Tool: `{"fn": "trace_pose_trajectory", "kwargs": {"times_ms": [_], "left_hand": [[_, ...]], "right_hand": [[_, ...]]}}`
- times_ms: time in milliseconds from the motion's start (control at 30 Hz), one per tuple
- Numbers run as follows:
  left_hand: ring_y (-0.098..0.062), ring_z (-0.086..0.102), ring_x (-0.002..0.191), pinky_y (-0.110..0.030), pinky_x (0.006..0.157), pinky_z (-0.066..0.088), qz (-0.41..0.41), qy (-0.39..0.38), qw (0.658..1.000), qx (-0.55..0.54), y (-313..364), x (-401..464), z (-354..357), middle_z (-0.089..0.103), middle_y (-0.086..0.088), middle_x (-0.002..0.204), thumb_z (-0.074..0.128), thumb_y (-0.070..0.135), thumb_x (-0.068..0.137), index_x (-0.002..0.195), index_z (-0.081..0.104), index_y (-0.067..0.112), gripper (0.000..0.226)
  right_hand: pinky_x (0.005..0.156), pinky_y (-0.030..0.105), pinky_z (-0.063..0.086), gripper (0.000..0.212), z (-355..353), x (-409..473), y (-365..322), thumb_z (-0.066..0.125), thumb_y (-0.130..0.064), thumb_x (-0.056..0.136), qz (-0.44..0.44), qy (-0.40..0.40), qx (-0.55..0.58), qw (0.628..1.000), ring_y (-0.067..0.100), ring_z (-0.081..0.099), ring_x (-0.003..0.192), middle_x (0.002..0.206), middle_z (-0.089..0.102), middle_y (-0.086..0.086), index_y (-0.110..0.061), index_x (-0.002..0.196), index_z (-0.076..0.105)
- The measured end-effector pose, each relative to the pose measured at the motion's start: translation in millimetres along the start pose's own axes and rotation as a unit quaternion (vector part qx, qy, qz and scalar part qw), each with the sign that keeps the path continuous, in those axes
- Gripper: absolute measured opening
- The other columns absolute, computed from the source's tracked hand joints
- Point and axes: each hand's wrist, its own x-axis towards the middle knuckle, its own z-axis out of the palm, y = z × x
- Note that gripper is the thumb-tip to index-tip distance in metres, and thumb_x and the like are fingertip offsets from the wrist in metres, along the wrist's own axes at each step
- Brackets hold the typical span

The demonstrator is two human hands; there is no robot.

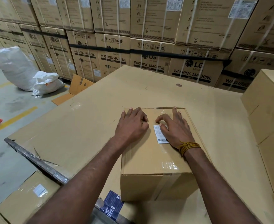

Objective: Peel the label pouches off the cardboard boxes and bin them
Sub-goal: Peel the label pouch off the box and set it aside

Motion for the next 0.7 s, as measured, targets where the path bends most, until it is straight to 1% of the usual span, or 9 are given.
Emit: {"fn": "trace_pose_trajectory", "kwargs": {"times_ms": [67, 100, 233, 400, 533, 700], "left_hand": [[-0.018, 0.029, 0.142, -0.041, 0.121, 0.008, -0.003, 0.003, 1.000, -0.003, -0.2, -0.1, 0.4, 0.047, 0.008, 0.139, 0.044, 0.027, 0.095, 0.110, 0.056, 0.024, 0.020], [-0.018, 0.029, 0.142, -0.041, 0.121, 0.008, -0.004, 0.003, 1.000, -0.003, -0.3, -0.1, 0.6, 0.046, 0.009, 0.140, 0.044, 0.027, 0.095, 0.110, 0.056, 0.024, 0.020], [-0.018, 0.031, 0.139, -0.041, 0.121, 0.008, -0.002, -0.002, 1.000, -0.007, 0.2, -0.3, -0.1, 0.047, 0.009, 0.136, 0.044, 0.027, 0.094, 0.109, 0.055, 0.025, 0.018], [-0.020, 0.030, 0.141, -0.042, 0.122, 0.009, -0.004, -0.009, 1.000, -0.012, -0.6, 0.5, 0.8, 0.047, 0.008, 0.136, 0.044, 0.027, 0.094, 0.108, 0.054, 0.027, 0.017], [-0.019, 0.034, 0.136, -0.043, 0.121, 0.011, 0.000, -0.006, 1.000, -0.013, -2.5, 1.3, 1.9, 0.049, 0.009, 0.131, 0.044, 0.027, 0.093, 0.101, 0.048, 0.030, 0.009], [-0.017, 0.035, 0.133, -0.042, 0.120, 0.012, 0.003, 0.001, 1.000, -0.011, -2.8, 1.0, 2.7, 0.050, 0.009, 0.130, 0.044, 0.027, 0.092, 0.102, 0.051, 0.028, 0.012]], "right_hand": [[0.122, 0.045, 0.003, 0.021, 0.1, 0.0, 0.2, 0.039, -0.030, 0.100, 0.003, 0.005, 0.003, 1.000, 0.028, -0.002, 0.153, 0.166, -0.006, 0.007, -0.041, 0.115, 0.050], [0.122, 0.045, 0.003, 0.022, 0.4, 0.0, 0.5, 0.038, -0.031, 0.100, 0.002, 0.005, 0.003, 1.000, 0.028, -0.002, 0.153, 0.166, -0.006, 0.007, -0.041, 0.115, 0.050], [0.122, 0.045, 0.001, 0.033, 1.8, 1.2, 1.8, 0.034, -0.032, 0.102, -0.009, -0.004, -0.013, 1.000, 0.028, -0.004, 0.153, 0.166, -0.008, 0.005, -0.046, 0.128, 0.048], [0.121, 0.045, 0.001, 0.026, 1.5, 2.2, 1.6, 0.038, -0.031, 0.100, 0.005, 0.000, 0.005, 1.000, 0.028, -0.003, 0.153, 0.167, -0.004, 0.006, -0.042, 0.119, 0.051], [0.122, 0.045, 0.002, 0.031, 1.8, 2.4, 2.5, 0.039, -0.034, 0.101, 0.008, -0.003, -0.002, 1.000, 0.027, -0.004, 0.153, 0.167, -0.005, 0.006, -0.042, 0.130, 0.047], [0.121, 0.043, 0.004, 0.025, 2.0, 2.2, 1.7, 0.043, -0.034, 0.099, 0.021, 0.007, 0.006, 1.000, 0.028, -0.001, 0.153, 0.166, -0.001, 0.009, -0.038, 0.123, 0.049]]}}
